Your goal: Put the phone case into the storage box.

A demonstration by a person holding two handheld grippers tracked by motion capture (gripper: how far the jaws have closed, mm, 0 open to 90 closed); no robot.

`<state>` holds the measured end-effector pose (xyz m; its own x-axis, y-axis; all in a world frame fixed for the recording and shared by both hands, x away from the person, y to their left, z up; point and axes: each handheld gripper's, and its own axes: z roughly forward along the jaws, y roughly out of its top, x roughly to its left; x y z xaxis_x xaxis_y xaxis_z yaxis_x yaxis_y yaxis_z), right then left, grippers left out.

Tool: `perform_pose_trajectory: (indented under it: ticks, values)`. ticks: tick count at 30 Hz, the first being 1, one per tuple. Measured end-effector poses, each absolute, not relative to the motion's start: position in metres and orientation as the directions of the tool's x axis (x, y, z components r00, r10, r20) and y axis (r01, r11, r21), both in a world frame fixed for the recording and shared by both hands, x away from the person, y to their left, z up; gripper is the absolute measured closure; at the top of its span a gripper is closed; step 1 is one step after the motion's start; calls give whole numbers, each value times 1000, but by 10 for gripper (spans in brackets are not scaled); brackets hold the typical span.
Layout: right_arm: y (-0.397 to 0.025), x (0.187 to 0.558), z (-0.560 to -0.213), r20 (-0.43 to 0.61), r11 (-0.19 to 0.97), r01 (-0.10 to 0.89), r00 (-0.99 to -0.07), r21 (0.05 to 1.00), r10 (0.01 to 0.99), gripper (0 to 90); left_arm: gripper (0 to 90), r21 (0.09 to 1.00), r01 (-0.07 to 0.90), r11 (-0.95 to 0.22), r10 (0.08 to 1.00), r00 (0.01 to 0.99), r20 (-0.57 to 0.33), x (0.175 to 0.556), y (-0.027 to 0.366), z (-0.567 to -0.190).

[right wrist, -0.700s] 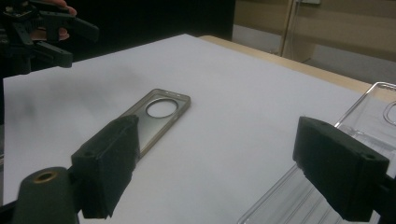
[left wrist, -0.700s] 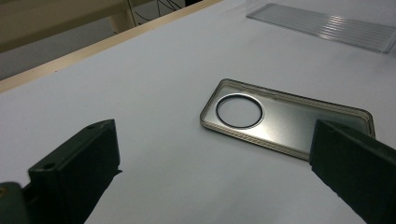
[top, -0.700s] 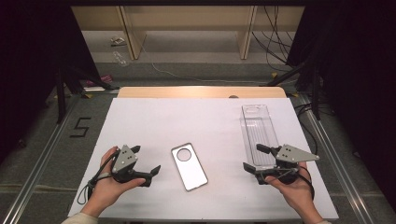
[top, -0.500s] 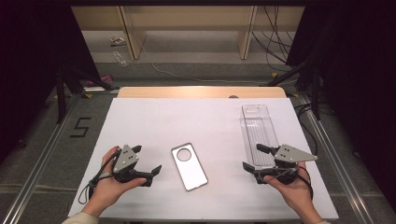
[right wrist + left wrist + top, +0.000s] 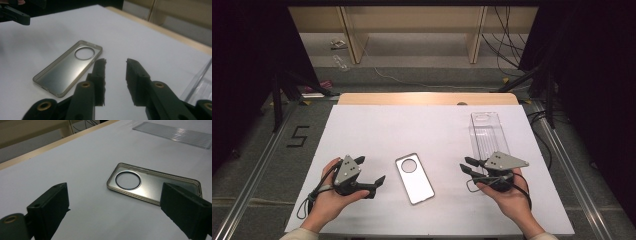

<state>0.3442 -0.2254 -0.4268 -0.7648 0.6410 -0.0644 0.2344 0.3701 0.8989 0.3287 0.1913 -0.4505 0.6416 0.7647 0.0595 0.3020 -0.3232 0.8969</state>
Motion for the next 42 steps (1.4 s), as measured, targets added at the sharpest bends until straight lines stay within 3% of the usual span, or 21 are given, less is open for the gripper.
perform_pose_trajectory:
  ticks: [5, 11, 24, 42]
  values:
    - [-205, 353, -432, -49, 434, 307, -768, 847, 639, 869, 111, 895, 302, -328, 762, 644, 63, 328, 191, -451]
    - [-186, 365, -441, -18, 454, 366, -763, 812, 646, 899, 147, 888, 306, -344, 757, 650, 70, 328, 190, -452]
    - [-153, 372, -466, 49, 531, 460, -786, 711, 616, 900, 152, 884, 308, -353, 755, 652, 74, 328, 189, -453]
    - [-131, 364, -482, 80, 631, 483, -827, 608, 556, 900, 154, 880, 315, -357, 752, 655, 71, 327, 189, -454]
